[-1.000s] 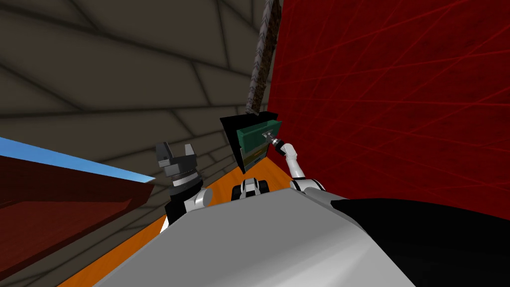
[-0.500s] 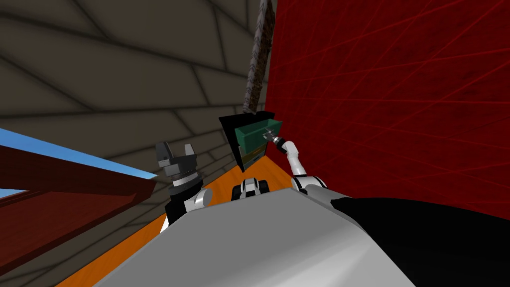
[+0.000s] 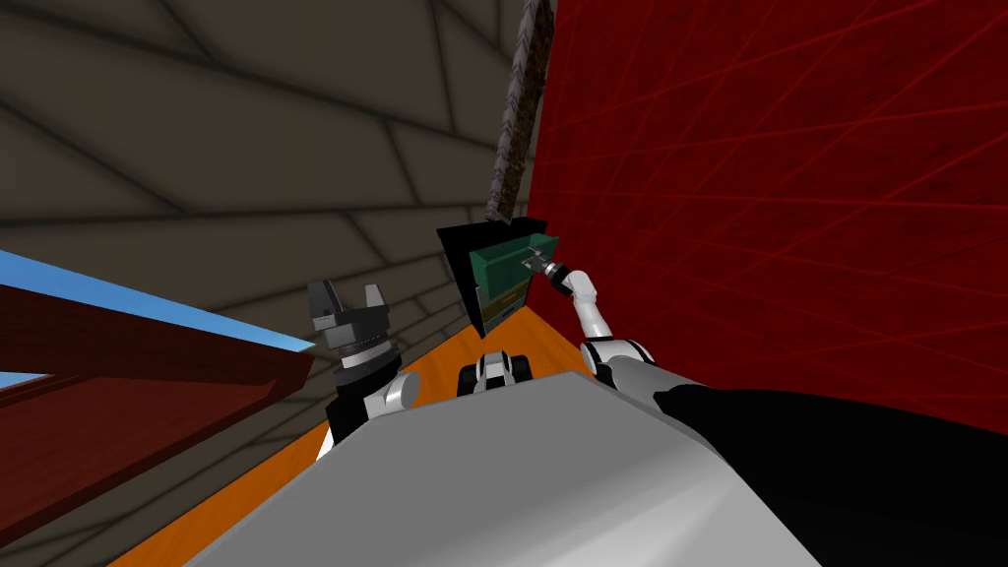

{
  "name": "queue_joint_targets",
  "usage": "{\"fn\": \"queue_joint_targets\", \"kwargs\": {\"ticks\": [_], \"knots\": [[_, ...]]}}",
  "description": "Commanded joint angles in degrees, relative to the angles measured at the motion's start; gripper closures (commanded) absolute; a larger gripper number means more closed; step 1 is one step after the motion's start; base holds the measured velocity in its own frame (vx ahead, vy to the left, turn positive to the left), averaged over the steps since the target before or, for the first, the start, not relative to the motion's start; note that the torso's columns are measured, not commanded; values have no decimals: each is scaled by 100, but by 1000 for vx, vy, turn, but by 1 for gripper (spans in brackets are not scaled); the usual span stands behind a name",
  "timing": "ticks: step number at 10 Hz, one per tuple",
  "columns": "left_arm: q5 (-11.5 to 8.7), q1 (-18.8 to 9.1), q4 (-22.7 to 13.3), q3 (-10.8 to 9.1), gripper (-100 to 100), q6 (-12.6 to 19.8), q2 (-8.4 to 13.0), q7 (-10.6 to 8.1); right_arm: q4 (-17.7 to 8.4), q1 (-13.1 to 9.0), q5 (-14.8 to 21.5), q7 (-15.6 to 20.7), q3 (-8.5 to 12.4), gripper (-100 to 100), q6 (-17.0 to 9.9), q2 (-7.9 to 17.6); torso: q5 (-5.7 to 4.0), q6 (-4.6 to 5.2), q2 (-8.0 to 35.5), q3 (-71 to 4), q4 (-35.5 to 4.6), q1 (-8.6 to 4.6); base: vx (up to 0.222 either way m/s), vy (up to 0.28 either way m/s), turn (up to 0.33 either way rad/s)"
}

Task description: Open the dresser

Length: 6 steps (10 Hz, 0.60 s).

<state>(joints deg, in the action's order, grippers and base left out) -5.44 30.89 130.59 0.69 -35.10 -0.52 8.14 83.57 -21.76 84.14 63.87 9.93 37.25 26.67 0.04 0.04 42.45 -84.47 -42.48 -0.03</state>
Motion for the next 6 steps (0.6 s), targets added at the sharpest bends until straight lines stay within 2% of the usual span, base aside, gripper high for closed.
{"fn": "queue_joint_targets", "kwargs": {"ticks": [1, 6], "knots": [[0, 0, 0, 0, 0, 0, 0, 0, -16, -5, 0, -15, 1, 0, 8, 10, -2, -3, 1, 2, 3, -2, 0, 0, 0], [0, 0, 0, 0, 0, 0, 0, 0, -30, 12, 7, -13, -5, 0, 10, 8, -2, -4, -12, -7, 16, 6, 0, 0, 0]]}}
